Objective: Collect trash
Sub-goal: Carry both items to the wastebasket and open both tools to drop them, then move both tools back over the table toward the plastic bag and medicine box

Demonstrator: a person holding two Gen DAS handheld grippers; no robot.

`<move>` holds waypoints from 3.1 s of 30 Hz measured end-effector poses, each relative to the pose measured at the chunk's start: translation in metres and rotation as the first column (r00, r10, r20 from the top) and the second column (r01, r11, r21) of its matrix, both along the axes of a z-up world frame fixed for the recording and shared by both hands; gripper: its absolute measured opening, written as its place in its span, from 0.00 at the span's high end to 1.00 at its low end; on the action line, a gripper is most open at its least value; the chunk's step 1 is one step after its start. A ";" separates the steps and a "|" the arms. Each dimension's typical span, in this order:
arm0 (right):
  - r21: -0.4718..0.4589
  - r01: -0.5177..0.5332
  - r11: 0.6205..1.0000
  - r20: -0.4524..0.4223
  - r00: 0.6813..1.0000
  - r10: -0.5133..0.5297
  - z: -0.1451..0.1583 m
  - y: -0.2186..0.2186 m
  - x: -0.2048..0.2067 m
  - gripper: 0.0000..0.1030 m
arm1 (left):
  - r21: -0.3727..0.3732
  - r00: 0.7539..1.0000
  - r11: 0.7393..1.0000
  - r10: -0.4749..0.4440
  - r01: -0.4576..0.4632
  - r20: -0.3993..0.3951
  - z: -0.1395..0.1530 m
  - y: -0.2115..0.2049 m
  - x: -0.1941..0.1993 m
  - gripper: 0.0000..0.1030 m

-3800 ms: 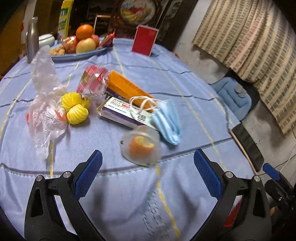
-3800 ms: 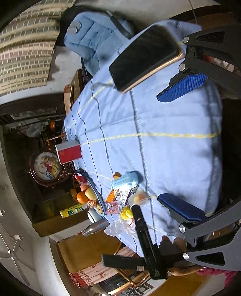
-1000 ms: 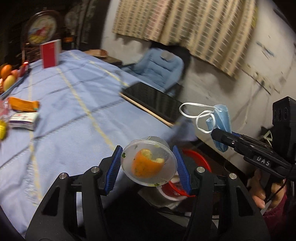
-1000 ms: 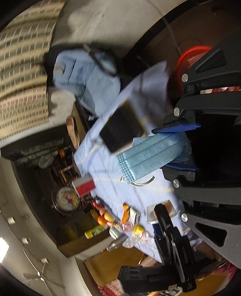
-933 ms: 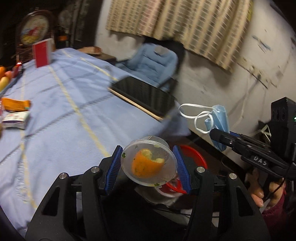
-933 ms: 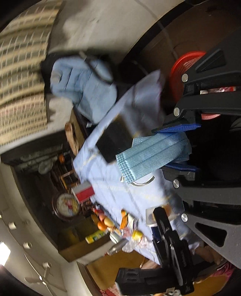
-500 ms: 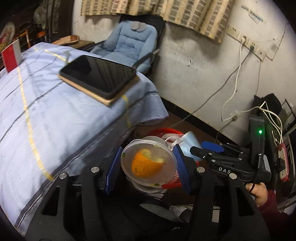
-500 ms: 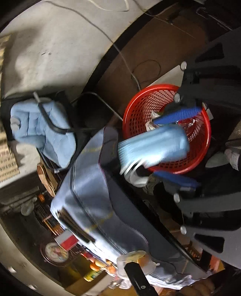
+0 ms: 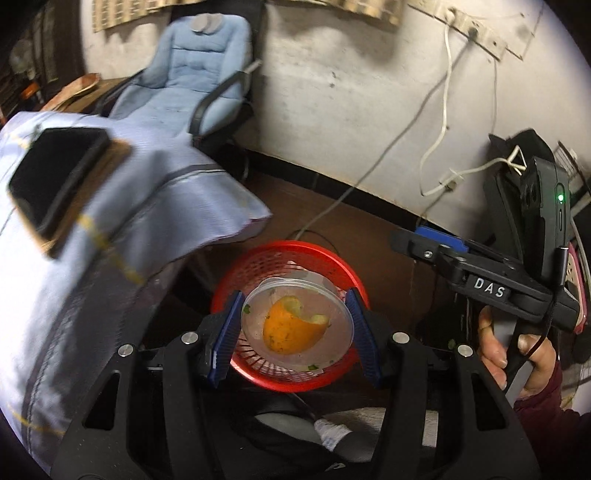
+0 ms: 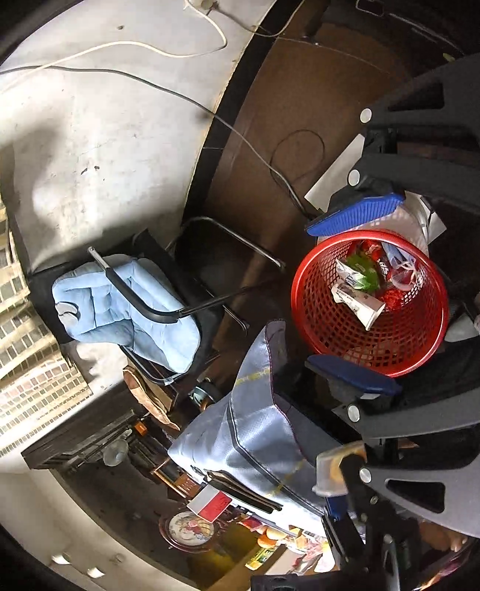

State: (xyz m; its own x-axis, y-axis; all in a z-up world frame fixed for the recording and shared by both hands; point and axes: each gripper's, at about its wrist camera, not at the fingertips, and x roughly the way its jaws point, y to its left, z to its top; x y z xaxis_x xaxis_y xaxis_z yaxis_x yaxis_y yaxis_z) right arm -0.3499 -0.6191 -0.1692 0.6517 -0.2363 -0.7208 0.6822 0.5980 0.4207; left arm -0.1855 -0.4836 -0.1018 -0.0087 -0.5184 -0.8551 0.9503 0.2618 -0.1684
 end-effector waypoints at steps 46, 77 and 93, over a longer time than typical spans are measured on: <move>-0.222 -0.263 0.939 -0.006 0.963 0.268 0.101 0.123 0.072 0.17 | -0.258 0.904 0.881 0.424 -0.397 0.057 0.073 0.180 0.073 0.07; -0.152 -0.675 0.722 -0.058 0.735 0.676 0.125 0.281 0.352 0.17 | -0.162 0.406 0.421 0.906 -0.892 0.121 0.076 0.452 0.338 0.07; -0.116 -0.782 0.613 -0.098 0.623 0.776 0.106 0.330 0.439 0.17 | -0.115 0.407 0.415 0.909 -0.903 0.085 0.055 0.456 0.356 0.07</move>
